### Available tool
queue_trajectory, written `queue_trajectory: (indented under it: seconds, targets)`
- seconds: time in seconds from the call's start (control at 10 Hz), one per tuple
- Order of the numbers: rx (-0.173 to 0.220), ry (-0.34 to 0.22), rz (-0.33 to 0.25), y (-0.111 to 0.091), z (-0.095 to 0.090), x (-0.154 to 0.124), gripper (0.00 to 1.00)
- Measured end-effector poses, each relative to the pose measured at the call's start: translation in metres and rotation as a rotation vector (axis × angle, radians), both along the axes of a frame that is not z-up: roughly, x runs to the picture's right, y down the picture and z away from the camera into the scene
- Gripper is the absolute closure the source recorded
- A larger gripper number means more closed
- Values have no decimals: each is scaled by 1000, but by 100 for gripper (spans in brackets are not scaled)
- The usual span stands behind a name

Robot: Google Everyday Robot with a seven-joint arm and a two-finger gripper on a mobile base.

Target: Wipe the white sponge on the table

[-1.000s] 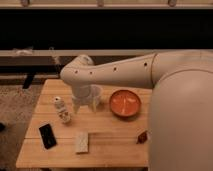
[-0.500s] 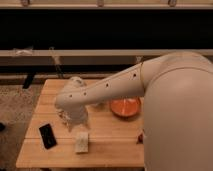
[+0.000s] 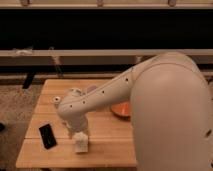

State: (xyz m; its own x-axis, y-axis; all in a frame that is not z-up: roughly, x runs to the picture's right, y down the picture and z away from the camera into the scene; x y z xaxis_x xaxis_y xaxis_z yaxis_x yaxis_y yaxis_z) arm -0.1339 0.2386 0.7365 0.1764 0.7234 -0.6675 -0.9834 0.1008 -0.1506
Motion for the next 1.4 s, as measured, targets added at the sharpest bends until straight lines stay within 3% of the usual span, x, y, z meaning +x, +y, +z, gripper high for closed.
queue_trajectory:
  seconds: [0.5, 1.1, 1.3, 1.4]
  targets:
    - [-32, 14, 5, 20, 29, 4, 35]
    - [-72, 21, 36, 32, 44, 10, 35]
    - [-81, 22, 39, 35, 44, 8, 47]
    - [-85, 22, 42, 37, 43, 8, 59]
